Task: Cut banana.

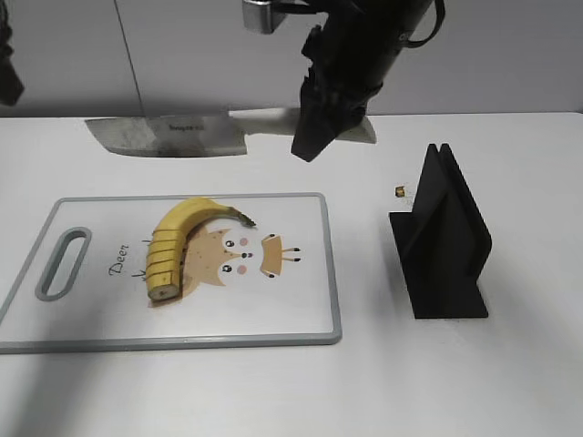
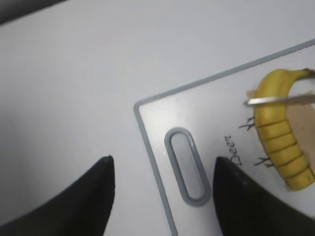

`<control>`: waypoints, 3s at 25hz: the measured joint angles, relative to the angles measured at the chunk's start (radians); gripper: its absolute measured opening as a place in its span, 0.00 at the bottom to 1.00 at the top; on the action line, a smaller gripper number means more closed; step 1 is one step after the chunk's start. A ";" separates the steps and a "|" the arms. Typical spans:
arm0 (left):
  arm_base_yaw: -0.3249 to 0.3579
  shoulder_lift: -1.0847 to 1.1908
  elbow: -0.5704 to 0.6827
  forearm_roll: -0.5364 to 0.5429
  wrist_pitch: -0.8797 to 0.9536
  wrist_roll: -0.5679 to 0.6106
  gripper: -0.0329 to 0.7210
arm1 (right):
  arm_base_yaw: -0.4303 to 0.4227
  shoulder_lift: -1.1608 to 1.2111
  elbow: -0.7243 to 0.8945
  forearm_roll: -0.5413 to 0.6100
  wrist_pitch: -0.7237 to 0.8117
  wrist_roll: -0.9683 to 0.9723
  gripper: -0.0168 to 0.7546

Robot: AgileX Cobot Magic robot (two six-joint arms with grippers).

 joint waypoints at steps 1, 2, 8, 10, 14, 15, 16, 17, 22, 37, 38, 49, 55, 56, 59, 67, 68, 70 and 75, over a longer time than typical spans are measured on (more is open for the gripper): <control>0.013 0.000 -0.014 0.012 0.056 -0.060 0.86 | 0.000 -0.006 -0.003 -0.003 0.014 0.049 0.23; 0.028 0.000 -0.026 0.019 0.114 -0.107 0.85 | 0.000 -0.011 -0.003 -0.005 0.020 0.083 0.23; 0.089 -0.005 -0.030 0.030 0.302 -0.226 0.83 | 0.000 -0.050 -0.003 -0.029 0.028 0.332 0.23; 0.091 -0.024 -0.004 0.031 0.303 -0.233 0.83 | 0.000 -0.073 0.004 -0.030 0.028 0.409 0.23; 0.091 -0.115 0.088 0.022 0.306 -0.236 0.81 | 0.000 -0.133 0.083 -0.030 0.028 0.529 0.23; 0.091 -0.147 0.113 0.021 0.306 -0.236 0.81 | 0.000 -0.150 0.110 -0.026 0.028 0.541 0.23; 0.091 -0.175 0.144 0.021 0.308 -0.236 0.81 | 0.000 -0.166 0.139 -0.020 0.028 0.549 0.23; 0.091 -0.209 0.175 0.021 0.308 -0.236 0.81 | 0.000 -0.187 0.176 -0.016 0.028 0.558 0.23; 0.091 -0.380 0.316 0.021 0.279 -0.236 0.81 | 0.000 -0.305 0.348 -0.003 -0.018 0.629 0.23; 0.091 -0.929 0.707 0.018 0.113 -0.221 0.81 | -0.011 -0.587 0.564 -0.129 -0.253 0.905 0.23; 0.091 -0.970 0.722 0.018 0.113 -0.220 0.81 | -0.021 -0.592 0.564 -0.136 -0.252 0.915 0.23; 0.091 -1.336 0.777 -0.046 0.089 -0.159 0.81 | -0.218 -0.596 0.582 -0.154 -0.193 0.966 0.23; 0.091 -1.434 0.777 -0.063 0.115 -0.156 0.81 | -0.245 -0.596 0.643 -0.176 -0.200 1.006 0.23; 0.091 -1.444 0.779 -0.064 0.124 -0.156 0.81 | -0.245 -0.596 0.657 -0.185 -0.210 1.020 0.23; 0.091 -1.469 0.798 -0.067 0.161 -0.156 0.81 | -0.246 -0.596 0.693 -0.207 -0.240 1.053 0.23; 0.091 -1.478 0.806 -0.037 0.176 -0.202 0.81 | -0.246 -0.596 0.719 -0.220 -0.294 1.080 0.23; 0.091 -1.478 0.806 -0.030 0.176 -0.209 0.81 | -0.246 -0.596 0.720 -0.220 -0.296 1.081 0.23; 0.091 -1.478 0.806 -0.026 0.176 -0.216 0.81 | -0.246 -0.595 0.723 -0.221 -0.300 1.081 0.23; 0.091 -1.478 0.806 -0.026 0.176 -0.220 0.81 | -0.246 -0.579 0.733 -0.222 -0.297 1.082 0.23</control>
